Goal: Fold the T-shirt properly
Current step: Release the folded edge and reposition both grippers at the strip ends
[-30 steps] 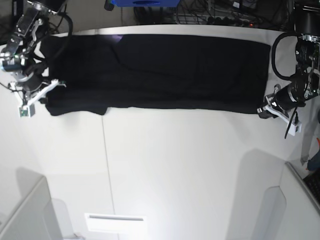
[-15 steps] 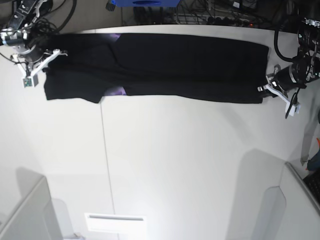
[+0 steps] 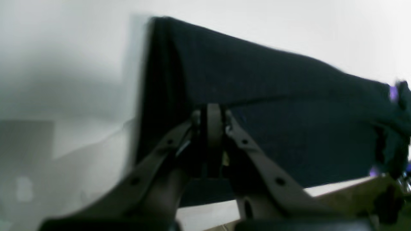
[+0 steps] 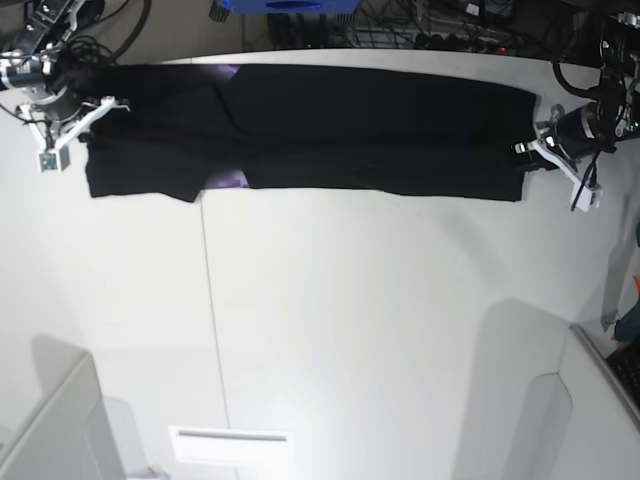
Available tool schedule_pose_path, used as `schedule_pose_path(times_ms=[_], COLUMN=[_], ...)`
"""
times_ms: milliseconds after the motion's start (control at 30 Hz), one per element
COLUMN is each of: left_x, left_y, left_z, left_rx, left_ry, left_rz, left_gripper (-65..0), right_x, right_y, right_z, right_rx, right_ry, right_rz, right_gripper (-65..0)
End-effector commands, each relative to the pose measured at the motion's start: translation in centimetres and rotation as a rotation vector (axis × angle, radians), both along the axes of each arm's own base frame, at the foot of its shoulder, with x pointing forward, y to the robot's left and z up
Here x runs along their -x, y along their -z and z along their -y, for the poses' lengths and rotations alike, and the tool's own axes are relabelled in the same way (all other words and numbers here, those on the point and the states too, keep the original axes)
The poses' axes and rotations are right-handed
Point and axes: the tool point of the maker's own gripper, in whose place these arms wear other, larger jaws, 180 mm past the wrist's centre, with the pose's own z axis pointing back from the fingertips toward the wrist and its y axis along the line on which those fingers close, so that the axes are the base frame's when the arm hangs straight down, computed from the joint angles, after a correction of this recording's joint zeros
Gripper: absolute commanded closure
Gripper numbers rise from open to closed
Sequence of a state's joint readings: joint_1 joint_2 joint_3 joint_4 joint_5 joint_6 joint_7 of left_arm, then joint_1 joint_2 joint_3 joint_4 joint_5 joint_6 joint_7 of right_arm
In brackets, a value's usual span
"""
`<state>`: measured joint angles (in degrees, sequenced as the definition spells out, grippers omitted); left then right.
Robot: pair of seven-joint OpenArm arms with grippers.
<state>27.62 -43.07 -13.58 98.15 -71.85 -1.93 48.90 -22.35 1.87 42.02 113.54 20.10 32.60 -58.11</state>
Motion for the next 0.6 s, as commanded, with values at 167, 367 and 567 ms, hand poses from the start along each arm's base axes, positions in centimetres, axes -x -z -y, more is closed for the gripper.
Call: schedule_pose_path(times_ms=[167, 367, 567], left_x=[1.2, 2.9, 3.1], left_y=[-0.4, 1.5, 1.9], left_z=[-1.4, -1.9, -1.3], left_rx=[-0.058, -0.133, -0.122], left_ry=[0.033, 0.030, 0.022], left_rz=[-0.049, -0.103, -0.105], left_gripper=[0.0, 0.0, 0.0], right_x=[-0.2, 0.2, 0.9], right_y=[-0.2, 0.2, 1.6], right_z=[0.5, 0.4, 0.8], right_rx=[0.013, 0.007, -0.013], right_ry=[-0.005, -0.006, 0.005], right_rz=[0.012, -0.005, -0.046], right_gripper=[0.0, 0.0, 0.0])
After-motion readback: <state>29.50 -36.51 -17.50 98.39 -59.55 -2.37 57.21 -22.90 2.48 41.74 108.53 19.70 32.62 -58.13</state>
